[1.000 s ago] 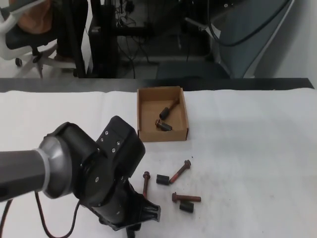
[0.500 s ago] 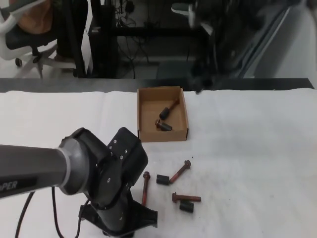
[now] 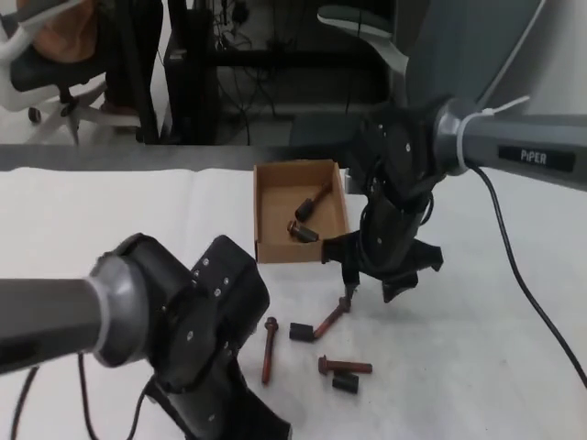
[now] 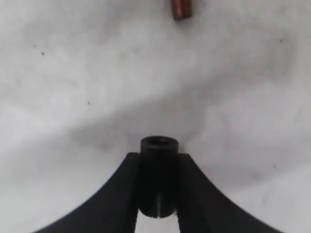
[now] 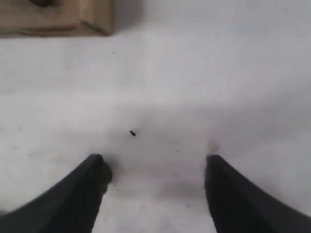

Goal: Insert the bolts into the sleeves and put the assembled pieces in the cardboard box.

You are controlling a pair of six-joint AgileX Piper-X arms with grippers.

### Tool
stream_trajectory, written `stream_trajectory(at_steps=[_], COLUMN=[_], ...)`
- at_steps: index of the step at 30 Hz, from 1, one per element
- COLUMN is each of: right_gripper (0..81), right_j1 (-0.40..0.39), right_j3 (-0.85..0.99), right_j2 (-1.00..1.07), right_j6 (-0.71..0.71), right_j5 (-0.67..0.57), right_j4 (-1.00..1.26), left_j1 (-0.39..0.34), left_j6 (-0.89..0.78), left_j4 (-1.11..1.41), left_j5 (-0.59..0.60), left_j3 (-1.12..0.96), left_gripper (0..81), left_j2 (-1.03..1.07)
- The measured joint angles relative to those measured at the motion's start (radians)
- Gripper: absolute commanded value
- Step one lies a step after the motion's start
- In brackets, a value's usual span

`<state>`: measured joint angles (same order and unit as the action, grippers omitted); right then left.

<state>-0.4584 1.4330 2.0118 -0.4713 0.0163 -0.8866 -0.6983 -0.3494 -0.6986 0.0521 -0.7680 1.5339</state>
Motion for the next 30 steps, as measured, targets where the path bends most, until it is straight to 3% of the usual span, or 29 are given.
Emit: stream_trajectory(at_steps=[7,9,11,14,15,22,24,28,30], right_gripper=[57.4,52.8,38.6,1.8,0.1,3.6,12.0,39.2,44.4], right_j1=[-0.067,-0.086,-0.103,-0.128,-0.136,-0.152,-0.152,-0.152,-0.152], right_j3=[-0.014,-0.014,-0.014,-0.014,-0.014,-0.014,-0.014,-0.014,-0.014], right_j2=[0.006,0.006,0.006,0.006,0.006,0.006,0.006,0.006,0.006], right_j6=[-0.189,-0.228,-0.256,-0.278,-0.279,-0.289,-0.289,-0.286,-0.286], right_j5=[-0.024,-0.028,-0.016,0.017,0.033,0.08,0.082,0.093,0.101], right_j4=[0.134,0.146,0.146,0.153,0.153,0.16,0.147,0.126,0.119], left_j1=[0.0,0.0,0.0,0.0,0.0,0.0,0.0,0.0,0.0], left_j6=[0.076,0.1,0.127,0.163,0.175,0.235,0.246,0.273,0.285], left_j4=[-0.069,-0.097,-0.129,-0.17,-0.181,-0.202,-0.21,-0.238,-0.26], left_j5=[0.003,0.005,0.005,0.005,0.005,0.005,0.005,0.018,0.025], left_j3=[-0.001,-0.001,-0.001,-0.001,-0.001,-0.001,-0.001,-0.001,-0.001], left_gripper=[1.8,1.8,1.8,1.8,1.8,1.8,1.8,1.8,1.8], left_j2=[-0.139,-0.167,-0.193,-0.221,-0.228,-0.266,-0.275,-0.279,-0.279])
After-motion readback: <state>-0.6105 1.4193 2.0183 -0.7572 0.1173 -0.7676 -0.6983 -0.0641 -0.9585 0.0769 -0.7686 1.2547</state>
